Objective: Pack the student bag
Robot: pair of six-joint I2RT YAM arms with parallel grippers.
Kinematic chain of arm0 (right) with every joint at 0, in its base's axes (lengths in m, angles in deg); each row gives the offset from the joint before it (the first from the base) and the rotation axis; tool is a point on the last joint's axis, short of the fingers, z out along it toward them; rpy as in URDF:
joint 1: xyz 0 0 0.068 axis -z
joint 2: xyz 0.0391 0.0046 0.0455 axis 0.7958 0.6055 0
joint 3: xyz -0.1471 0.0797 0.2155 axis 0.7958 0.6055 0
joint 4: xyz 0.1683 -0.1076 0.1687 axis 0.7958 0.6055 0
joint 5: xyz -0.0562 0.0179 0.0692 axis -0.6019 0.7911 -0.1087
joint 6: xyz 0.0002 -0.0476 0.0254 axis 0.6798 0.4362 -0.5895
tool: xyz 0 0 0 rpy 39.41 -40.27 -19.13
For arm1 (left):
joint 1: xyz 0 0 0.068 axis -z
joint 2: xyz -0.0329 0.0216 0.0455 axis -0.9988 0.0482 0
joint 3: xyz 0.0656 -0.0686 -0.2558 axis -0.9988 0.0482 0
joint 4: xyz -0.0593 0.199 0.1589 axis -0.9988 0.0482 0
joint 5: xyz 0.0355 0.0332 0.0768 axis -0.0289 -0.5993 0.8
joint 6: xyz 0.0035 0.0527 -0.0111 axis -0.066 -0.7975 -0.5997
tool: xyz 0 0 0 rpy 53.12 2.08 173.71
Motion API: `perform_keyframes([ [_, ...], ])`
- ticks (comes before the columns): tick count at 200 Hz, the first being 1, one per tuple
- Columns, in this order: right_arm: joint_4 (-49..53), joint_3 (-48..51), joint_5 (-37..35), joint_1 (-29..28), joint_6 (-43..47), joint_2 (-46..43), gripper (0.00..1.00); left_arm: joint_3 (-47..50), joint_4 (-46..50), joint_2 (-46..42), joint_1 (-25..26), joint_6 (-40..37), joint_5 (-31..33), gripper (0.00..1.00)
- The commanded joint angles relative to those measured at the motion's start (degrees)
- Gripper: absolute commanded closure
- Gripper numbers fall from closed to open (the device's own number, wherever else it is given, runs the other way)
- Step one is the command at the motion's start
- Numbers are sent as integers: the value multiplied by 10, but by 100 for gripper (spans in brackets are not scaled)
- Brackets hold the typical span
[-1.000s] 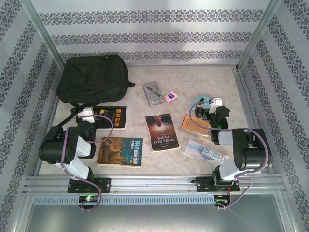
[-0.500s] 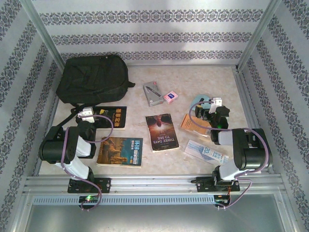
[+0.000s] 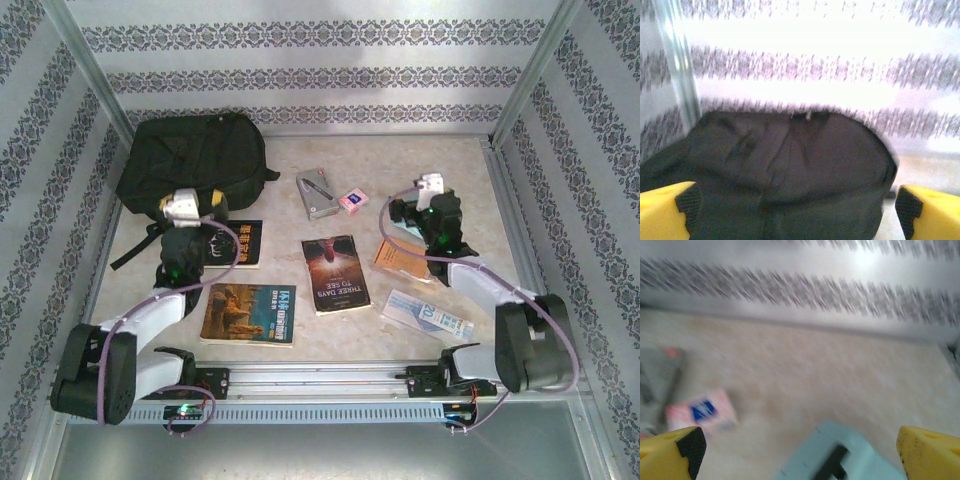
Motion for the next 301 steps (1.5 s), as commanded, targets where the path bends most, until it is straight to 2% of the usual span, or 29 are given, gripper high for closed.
perform_keyframes([
  [1, 89, -43, -50, -82, 21, -44, 2, -109, 199, -23, 58, -28, 73, 0],
  [23, 151, -104, -94, -172, 48, -77, 2, -218, 321, -10, 109, -74, 49, 0],
  [40, 207, -163, -110, -204, 16, -93, 2, -332, 479, 17, 112, 17, 56, 0],
  [51, 263, -205, -120, -208, -56, -101, 2, -393, 562, 46, 110, 37, 41, 0],
  [63, 380, -253, -126, -194, -203, -111, 2, -389, 530, 63, 110, 52, 26, 0],
  [70, 416, -265, -47, -167, -223, -119, 2, -368, 475, 68, 108, 71, 11, 0],
  [78, 401, -253, 47, -126, -258, -127, 2, -374, 451, 86, 104, 90, -13, 0],
  [91, 369, -220, 113, -59, -369, -142, 2, -486, 579, 167, 95, 126, -39, 0],
  [99, 358, -202, 142, -27, -413, -149, 2, -555, 650, 224, 93, 137, -44, 0],
  [108, 382, -202, 169, -1, -435, -146, 2, -605, 686, 273, 95, 137, -43, 0],
  [126, 528, -260, 190, 4, -387, -107, 2, -705, 741, 360, 92, 140, -22, 0],
  [146, 602, -259, 128, -23, -404, -94, 3, -872, 858, 483, 85, 166, 8, 0],
  [171, 626, -225, 127, -24, -443, -97, 19, -1111, 1004, 645, 78, 192, 16, 6],
  [185, 624, -205, 116, -24, -452, -102, 27, -1217, 1043, 718, 77, 194, 9, 13],
  [204, 639, -203, 94, -23, -459, -100, 37, -1202, 1008, 731, 68, 217, 13, 22],
  [257, 640, -198, 82, -28, -453, -81, 46, -1215, 964, 785, 59, 233, 12, 37],
  [263, 637, -193, 81, -28, -453, -79, 49, -1215, 961, 790, 60, 232, 13, 39],
  [283, 632, -183, 84, -27, -455, -74, 52, -1215, 955, 807, 59, 227, 18, 48],
  [301, 626, -177, 88, -28, -454, -75, 57, -1215, 956, 819, 58, 224, 22, 61],
])
